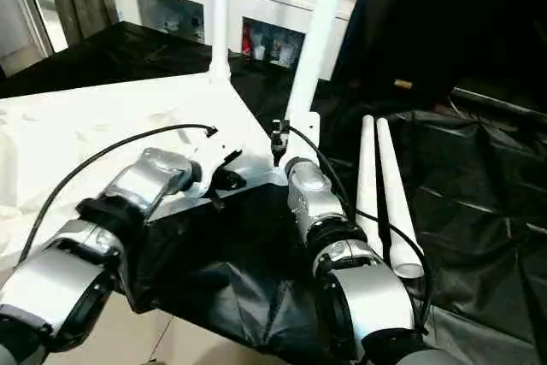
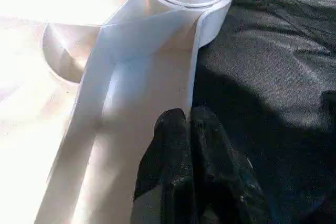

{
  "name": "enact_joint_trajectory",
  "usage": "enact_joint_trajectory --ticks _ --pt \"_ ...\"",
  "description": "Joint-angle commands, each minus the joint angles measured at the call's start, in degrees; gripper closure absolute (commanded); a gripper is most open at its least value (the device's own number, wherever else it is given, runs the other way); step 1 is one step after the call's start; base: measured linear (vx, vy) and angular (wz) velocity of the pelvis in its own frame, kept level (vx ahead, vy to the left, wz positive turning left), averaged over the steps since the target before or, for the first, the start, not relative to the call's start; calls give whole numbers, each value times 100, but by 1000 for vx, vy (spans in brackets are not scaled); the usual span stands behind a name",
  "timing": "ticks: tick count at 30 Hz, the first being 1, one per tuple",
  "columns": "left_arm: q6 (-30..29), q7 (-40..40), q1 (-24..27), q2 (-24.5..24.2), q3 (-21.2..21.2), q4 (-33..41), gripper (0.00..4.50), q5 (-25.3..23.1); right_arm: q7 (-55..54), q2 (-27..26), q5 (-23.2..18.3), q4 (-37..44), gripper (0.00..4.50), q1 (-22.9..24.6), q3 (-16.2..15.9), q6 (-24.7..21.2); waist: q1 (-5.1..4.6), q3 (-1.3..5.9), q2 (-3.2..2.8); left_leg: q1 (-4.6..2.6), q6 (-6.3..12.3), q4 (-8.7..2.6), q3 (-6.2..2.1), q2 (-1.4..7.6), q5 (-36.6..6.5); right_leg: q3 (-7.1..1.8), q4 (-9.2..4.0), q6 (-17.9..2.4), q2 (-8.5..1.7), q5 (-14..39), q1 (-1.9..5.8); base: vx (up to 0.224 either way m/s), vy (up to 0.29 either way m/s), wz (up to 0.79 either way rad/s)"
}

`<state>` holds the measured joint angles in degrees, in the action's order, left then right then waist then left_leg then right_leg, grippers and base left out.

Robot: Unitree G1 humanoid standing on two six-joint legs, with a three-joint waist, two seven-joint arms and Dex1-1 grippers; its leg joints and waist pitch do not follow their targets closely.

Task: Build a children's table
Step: Rotate leg to tighten

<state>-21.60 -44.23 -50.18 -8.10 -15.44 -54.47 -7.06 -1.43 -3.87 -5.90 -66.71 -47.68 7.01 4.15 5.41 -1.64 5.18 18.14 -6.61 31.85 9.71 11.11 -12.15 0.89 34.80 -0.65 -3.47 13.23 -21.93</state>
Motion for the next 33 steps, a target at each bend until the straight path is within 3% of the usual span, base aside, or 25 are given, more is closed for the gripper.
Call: enact_joint_trajectory --ticks 1,14,16,19,20,22,29,32,33 --pt "-58 803 -137 202 122 -132 450 -39 127 -582 -30 -784 259 365 -112 -764 -24 105 -114 -4 -1 -497 -115 187 -2390 -219 -608 -417 -427 2624 -61 0 0 0" --pt "-27 692 -163 125 149 -183 450 -79 205 -618 -46 -770 259 258 110 -778 -44 86 -128 -10 -20 -526 -164 192 -2761 -217 -682 -241 -453 3243 -115 0 0 0" --pt "-12 660 -165 116 144 -180 450 -79 289 -604 -38 -773 203 232 141 -758 -45 85 -130 -13 -14 -536 -175 194 -2799 -213 -702 -210 -459 3337 -120 0 0 0" --pt "-11 606 -140 88 136 -142 450 -76 342 -610 -47 -762 182 193 160 -735 -76 109 -144 51 -37 -572 -189 196 -2624 -203 -677 -257 -461 3025 -54 0 0 0" --pt "-17 569 -125 73 129 -114 450 -74 412 -614 -58 -756 172 170 176 -706 -100 119 -136 121 -54 -600 -204 208 -2418 -181 -635 -289 -452 2784 19 0 0 0" --pt "-9 546 -118 59 127 -107 450 -76 455 -622 -63 -754 158 147 202 -678 -83 134 -151 85 -89 -559 -141 218 -2132 -205 -609 -464 -435 2129 -20 0 0 0" --pt "93 329 -48 -18 83 -5 450 -89 741 -642 -155 -682 109 40 366 -511 -76 124 -147 84 -41 -545 -112 221 -2057 -225 -603 -589 -451 2102 -2 0 0 0" --pt "294 -54 72 -142 -12 231 450 -109 967 -546 -172 -592 77 -2 410 -411 -81 134 -151 108 -42 -548 -112 228 -1938 -222 -584 -629 -447 1947 21 0 0 0" --pt "315 -91 84 -153 -21 253 450 -107 986 -533 -174 -583 75 -4 414 -406 -95 158 -151 132 -37 -541 -107 236 -1746 -219 -550 -705 -445 1678 52 0 0 0"
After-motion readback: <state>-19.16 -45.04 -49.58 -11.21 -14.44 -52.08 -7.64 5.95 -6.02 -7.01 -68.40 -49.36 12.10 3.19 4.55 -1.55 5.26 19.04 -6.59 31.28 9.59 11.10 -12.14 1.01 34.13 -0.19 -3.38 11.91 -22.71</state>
